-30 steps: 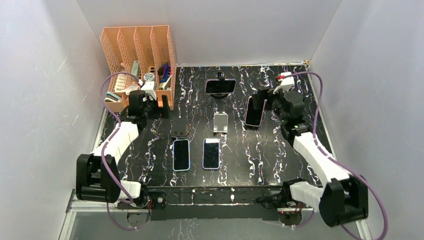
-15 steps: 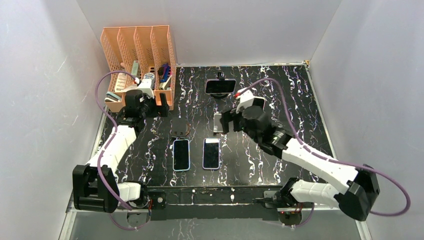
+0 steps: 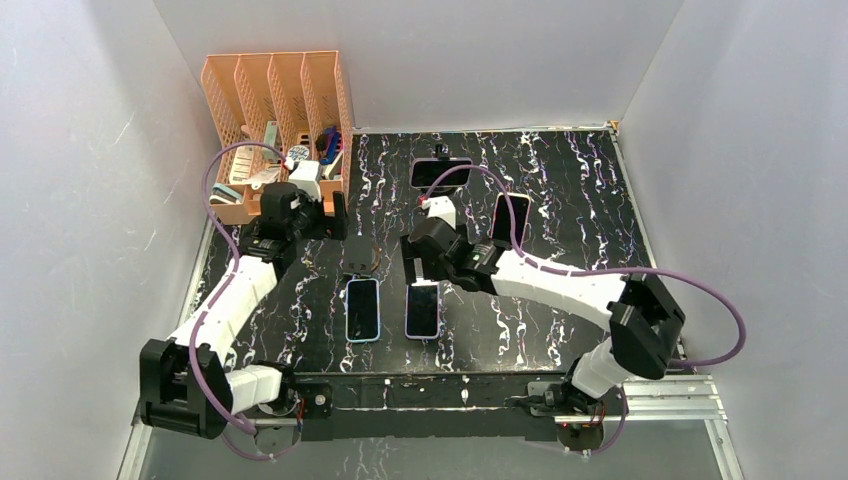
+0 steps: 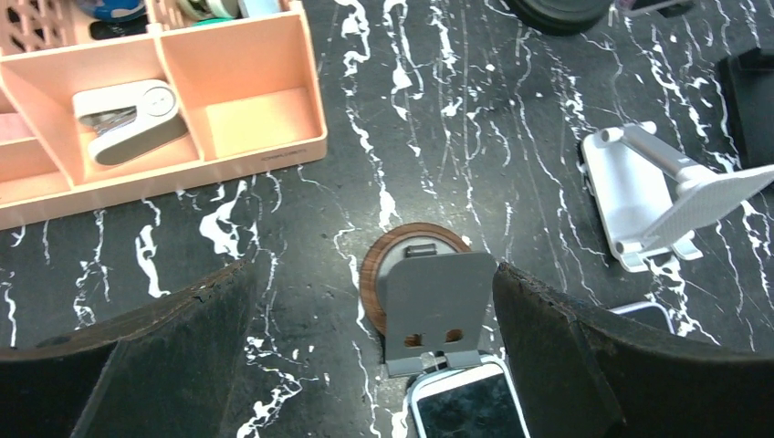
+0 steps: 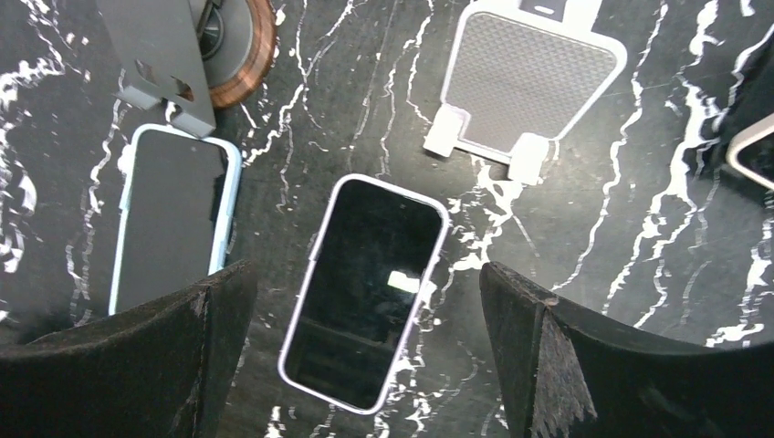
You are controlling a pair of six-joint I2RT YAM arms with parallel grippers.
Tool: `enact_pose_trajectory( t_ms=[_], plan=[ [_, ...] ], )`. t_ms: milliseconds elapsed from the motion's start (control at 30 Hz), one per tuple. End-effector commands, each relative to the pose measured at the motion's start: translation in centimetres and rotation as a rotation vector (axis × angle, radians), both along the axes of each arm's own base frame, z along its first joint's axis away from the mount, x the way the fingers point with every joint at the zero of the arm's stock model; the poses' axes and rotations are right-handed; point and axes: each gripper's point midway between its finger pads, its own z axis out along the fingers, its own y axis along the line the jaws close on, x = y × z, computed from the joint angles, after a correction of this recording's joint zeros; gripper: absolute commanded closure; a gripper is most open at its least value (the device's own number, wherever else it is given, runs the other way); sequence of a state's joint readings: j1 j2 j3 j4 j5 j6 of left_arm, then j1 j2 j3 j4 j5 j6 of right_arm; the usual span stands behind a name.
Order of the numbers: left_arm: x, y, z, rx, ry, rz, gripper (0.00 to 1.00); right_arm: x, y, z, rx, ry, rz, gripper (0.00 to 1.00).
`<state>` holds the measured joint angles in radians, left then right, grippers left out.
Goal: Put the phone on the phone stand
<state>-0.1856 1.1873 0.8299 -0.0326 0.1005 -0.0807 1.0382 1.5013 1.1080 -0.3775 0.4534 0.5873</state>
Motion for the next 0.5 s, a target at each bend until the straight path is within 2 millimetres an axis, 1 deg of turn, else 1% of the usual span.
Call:
enact_pose_trajectory(
  t_ms=[0, 133, 267, 367, 467],
  plan=[
    [-0.7, -0.8, 2.2, 0.015, -0.051, -0.03, 0.02, 0.0, 2.2, 1.3, 0.105, 0.08, -0.082, 0.01],
    [-1.2, -0.8, 3.2, 0.02, -0.079, -0.029, 0.02, -0.2, 2.8, -1.0, 0.036, 0.173, -0.13, 0.01],
    [-1.6, -0.7, 4.0, 0.023, -0.103, -0.031, 0.02, -0.2, 3.8, -3.1, -0.024, 0.227, -0.115, 0.01],
    [-1.8, -0.6, 4.4, 0.027, -0.115, -0.032, 0.02, 0.1, 3.9, -4.3, -0.073, 0.257, -0.126, 0.01],
    [-1.9, -0.6, 4.6, 0.032, -0.121, -0.032, 0.02, 0.3, 3.2, -5.7, -0.126, 0.305, -0.151, 0.01]
  ],
)
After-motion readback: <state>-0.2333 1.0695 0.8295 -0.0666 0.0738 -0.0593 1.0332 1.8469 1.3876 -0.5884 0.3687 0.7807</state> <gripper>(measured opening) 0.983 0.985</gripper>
